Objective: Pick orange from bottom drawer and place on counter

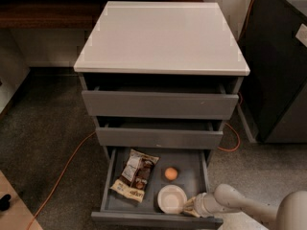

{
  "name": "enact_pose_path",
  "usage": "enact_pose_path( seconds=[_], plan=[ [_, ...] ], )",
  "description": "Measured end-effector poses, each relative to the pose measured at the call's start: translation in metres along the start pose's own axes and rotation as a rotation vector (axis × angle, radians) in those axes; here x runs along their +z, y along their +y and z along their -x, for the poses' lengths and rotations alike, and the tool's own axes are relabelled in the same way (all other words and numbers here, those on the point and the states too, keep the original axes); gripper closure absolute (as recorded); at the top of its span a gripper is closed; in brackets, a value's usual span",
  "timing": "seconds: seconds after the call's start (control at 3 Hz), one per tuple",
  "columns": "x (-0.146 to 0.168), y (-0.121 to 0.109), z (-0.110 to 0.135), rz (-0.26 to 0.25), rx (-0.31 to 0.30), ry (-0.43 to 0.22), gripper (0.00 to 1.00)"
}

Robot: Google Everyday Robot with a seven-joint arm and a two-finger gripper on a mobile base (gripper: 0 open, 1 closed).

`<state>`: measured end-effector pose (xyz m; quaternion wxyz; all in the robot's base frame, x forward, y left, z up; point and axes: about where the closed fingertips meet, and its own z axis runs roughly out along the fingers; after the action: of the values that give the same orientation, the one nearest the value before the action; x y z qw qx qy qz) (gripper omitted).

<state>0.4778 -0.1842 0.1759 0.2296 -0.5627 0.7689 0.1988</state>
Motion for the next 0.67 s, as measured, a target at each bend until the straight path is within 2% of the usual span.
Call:
enact_pose_path(
  seconds=[0.33,0.67],
  plan=[
    [-0.006,0.005,0.007,-0.014,-0.021,-0.009,1.00],
    [-0.014,-0.012,0.028,-0.043,-0.071,-0.018,1.00]
  ],
)
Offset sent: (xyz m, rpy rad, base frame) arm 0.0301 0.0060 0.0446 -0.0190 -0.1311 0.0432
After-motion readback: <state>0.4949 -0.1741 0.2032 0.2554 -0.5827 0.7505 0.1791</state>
